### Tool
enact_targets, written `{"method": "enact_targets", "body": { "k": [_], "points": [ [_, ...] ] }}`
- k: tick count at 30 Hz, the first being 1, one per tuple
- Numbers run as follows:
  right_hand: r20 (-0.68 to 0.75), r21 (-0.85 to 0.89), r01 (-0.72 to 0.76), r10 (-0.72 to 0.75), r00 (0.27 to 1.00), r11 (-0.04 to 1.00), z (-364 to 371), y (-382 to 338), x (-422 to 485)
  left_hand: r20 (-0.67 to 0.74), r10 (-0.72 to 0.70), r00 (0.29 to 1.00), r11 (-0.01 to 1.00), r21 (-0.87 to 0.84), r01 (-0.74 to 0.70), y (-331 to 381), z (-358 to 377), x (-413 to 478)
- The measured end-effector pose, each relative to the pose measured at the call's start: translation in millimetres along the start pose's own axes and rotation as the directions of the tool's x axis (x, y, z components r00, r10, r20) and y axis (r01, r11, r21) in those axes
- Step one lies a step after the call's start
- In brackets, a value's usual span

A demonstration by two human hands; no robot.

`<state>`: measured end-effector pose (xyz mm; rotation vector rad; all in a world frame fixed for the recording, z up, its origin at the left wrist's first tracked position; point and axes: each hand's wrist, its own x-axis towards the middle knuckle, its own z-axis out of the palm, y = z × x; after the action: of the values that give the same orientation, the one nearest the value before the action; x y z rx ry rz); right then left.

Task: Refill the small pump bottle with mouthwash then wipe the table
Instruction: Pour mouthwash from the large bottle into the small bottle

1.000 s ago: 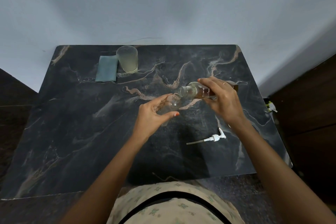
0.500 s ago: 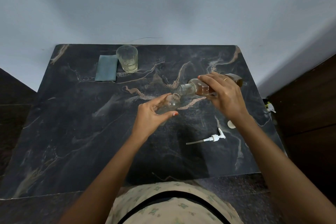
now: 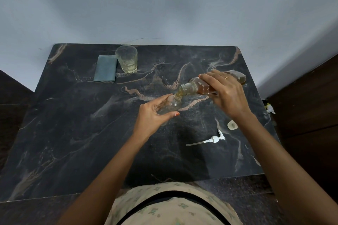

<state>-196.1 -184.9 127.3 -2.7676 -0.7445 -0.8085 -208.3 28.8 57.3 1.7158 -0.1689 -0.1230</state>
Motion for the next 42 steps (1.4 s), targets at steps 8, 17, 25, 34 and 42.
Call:
{"method": "enact_targets", "body": {
  "k": [8, 17, 25, 34, 42],
  "points": [
    [0.017, -0.009, 0.004, -0.003, 1.000, 1.000, -1.3, 3.3, 2.8, 0.002, -0.014, 1.000, 0.999, -0.030, 0.014, -2.5, 1.6, 2.5],
    [0.033, -0.003, 0.010, -0.010, 0.999, 1.000, -1.1, 8.2, 3.4, -0.012, -0.016, 1.000, 0.999, -0.029, 0.015, -5.9, 4.3, 5.8],
    [0.023, -0.018, 0.024, -0.024, 0.999, 1.000, -3.1, 10.2, 4.7, -0.008, -0.019, 1.000, 1.000, -0.022, 0.019, -6.1, 4.6, 6.0],
    [0.038, -0.031, 0.025, -0.023, 0.999, 0.999, -4.8, 9.5, 5.7, -0.014, -0.011, 1.000, 1.000, -0.015, 0.011, -8.1, 5.1, 6.1],
    [0.029, -0.038, 0.037, -0.036, 0.999, 0.999, -5.5, 10.0, 5.2, -0.025, -0.008, 1.000, 1.000, -0.015, 0.007, -7.9, 5.4, 5.2]
  ]
}}
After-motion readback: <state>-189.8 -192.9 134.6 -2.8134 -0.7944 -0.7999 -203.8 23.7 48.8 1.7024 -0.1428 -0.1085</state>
